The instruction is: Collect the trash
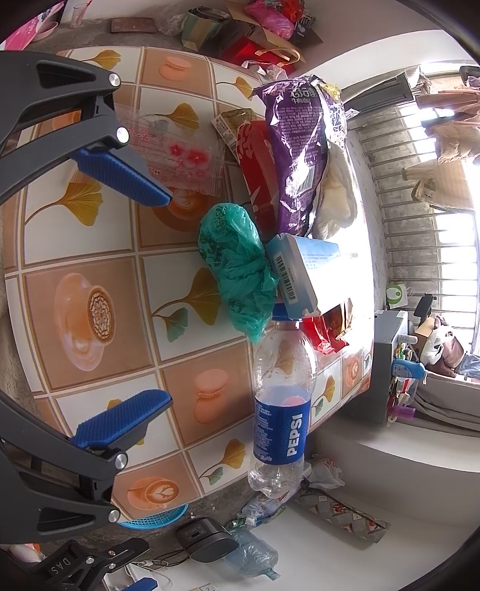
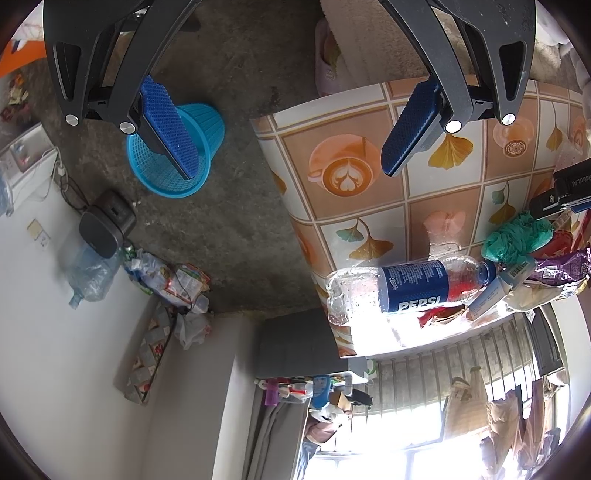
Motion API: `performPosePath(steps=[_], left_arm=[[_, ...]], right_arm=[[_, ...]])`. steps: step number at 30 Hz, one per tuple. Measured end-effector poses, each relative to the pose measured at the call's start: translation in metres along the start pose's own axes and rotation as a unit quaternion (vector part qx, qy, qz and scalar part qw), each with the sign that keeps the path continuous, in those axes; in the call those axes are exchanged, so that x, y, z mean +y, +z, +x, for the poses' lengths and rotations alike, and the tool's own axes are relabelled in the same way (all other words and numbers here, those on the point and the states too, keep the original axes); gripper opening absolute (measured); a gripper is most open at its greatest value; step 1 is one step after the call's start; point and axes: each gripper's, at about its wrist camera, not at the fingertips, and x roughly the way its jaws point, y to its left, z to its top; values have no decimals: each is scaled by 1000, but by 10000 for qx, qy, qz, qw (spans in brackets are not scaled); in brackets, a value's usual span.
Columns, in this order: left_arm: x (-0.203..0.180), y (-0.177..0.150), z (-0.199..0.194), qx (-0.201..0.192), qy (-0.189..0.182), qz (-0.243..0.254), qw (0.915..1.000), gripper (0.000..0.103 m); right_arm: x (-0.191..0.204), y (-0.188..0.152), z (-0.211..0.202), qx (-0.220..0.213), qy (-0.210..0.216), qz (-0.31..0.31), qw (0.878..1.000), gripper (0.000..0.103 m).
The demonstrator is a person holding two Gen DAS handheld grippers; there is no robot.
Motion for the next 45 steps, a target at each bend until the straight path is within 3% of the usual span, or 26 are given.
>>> performPosePath(steps=[6, 11, 19, 22, 27, 30, 31, 36, 40, 45], left_arm=[[2, 0, 0, 2, -22, 35, 10000, 97], [13, 2, -7, -127, -371, 218, 9990, 97], [81, -1, -22, -584, -829, 205, 9946, 97], [114, -4, -26, -729, -820, 34, 9940, 97], [167, -14, -25, -741, -631, -351, 9946, 96], [196, -21, -17, -559, -695, -662, 9938, 86], [206, -23, -13, -485, -788, -783, 9926, 77], [240, -34, 11, 50, -1503, -1390, 9788, 55], [253, -39, 33, 573, -2038, -1762, 9613, 46], [257, -39, 45, 891, -2695, -1882, 9402, 41]], right_arm=[[2, 2, 0, -21, 16, 21, 10000, 95], [9, 8, -6, -156, 228, 39, 9996, 95], [59, 21, -8, -391, 1139, -218, 9925, 93], [94, 28, -5, -394, 1657, -423, 9845, 90], [160, 34, 8, -53, 2757, -784, 9580, 69], [200, 31, 12, 160, 3277, -1130, 9378, 52], [208, 28, 12, 256, 3454, -1222, 9301, 48], [251, 16, 19, 769, 4006, -1720, 8967, 15], [261, 2, 23, 1044, 4108, -1962, 8842, 6], [262, -2, 31, 1282, 4199, -2004, 8758, 2]])
